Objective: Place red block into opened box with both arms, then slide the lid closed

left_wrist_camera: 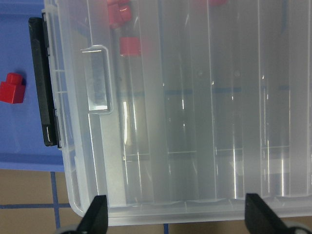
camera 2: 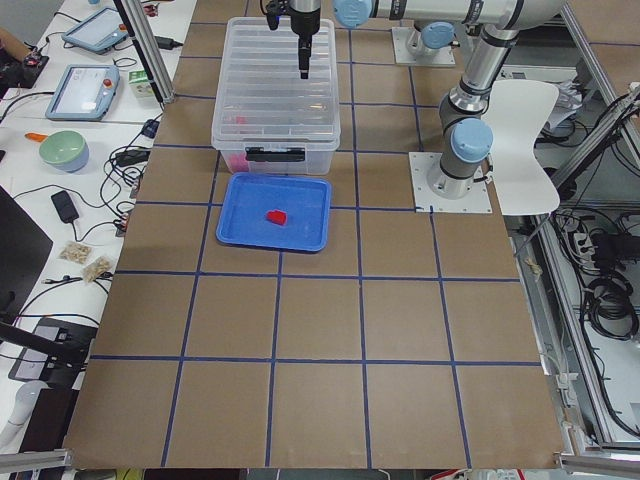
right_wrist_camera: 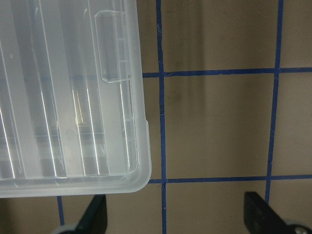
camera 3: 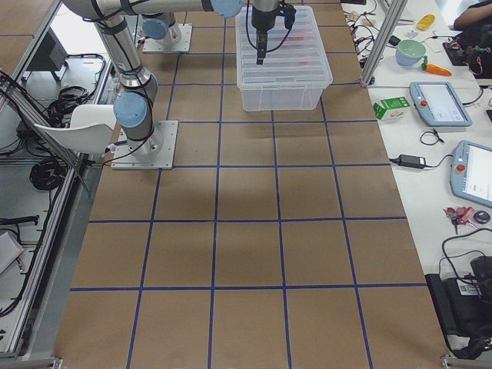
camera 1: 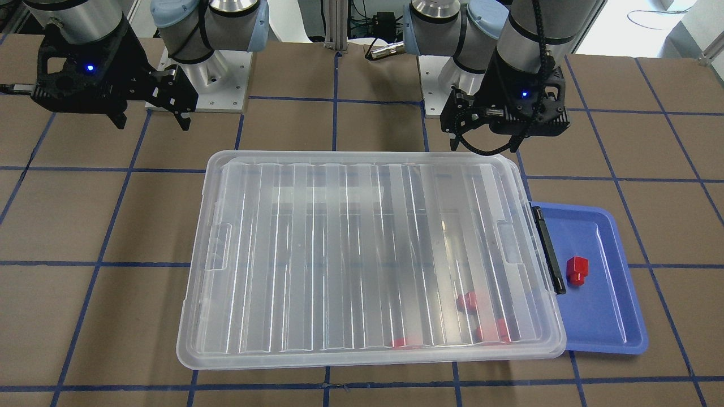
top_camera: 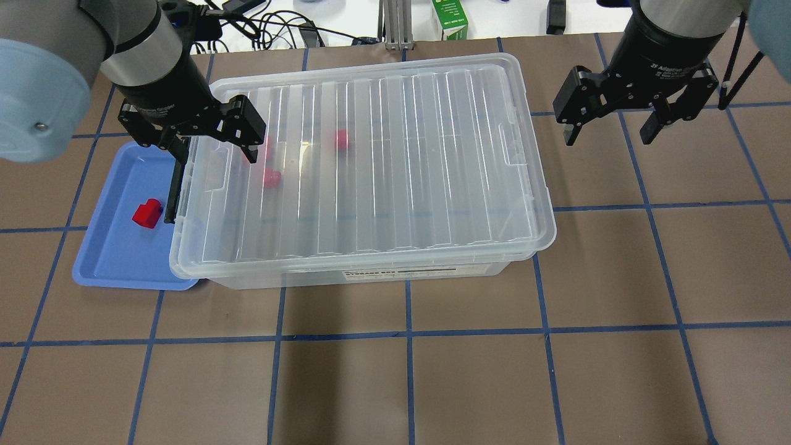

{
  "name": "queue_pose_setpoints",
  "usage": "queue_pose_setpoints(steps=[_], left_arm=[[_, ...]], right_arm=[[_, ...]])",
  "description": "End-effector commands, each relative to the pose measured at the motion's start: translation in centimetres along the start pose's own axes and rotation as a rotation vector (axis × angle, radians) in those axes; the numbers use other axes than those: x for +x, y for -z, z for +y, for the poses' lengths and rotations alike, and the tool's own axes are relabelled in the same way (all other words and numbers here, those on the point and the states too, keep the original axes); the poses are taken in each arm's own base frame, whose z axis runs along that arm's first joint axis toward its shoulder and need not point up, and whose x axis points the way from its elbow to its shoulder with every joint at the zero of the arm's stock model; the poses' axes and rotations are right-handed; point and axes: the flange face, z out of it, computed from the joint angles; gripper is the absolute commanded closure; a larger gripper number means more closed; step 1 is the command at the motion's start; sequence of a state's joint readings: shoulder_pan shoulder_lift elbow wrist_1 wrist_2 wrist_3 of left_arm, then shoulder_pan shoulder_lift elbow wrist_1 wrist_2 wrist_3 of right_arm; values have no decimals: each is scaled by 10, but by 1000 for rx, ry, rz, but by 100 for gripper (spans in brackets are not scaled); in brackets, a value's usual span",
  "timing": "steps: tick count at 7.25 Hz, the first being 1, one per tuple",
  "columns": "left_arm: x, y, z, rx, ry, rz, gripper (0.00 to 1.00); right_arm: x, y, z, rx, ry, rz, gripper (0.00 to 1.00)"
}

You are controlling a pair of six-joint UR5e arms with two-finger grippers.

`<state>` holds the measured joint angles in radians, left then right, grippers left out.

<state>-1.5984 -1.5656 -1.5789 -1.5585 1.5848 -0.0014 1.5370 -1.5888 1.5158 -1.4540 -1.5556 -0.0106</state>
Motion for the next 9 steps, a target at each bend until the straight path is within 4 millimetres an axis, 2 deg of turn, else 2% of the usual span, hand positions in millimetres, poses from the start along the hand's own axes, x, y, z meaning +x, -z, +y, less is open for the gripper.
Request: queue_pose_setpoints(steps=[1, 3, 5, 7, 8, 9], left_arm=[[0, 0, 0, 0, 0, 0, 0], [0, 1, 0, 1, -3, 0, 0], [0, 1, 0, 1, 0, 0, 0], [0, 0, 0, 0, -3, 0, 0], [0, 0, 0, 0, 0, 0, 0], [0, 0, 0, 0, 0, 0, 0]], right_arm=[[0, -2, 0, -2, 2, 0, 0], [3, -4, -3, -5, -3, 3, 0], [4, -19, -17, -24, -21, -1, 0], [0, -54, -67, 13, -7, 5, 0], [0, -72, -81, 28, 0, 3, 0], [0, -103, -103, 3, -7, 3, 0]])
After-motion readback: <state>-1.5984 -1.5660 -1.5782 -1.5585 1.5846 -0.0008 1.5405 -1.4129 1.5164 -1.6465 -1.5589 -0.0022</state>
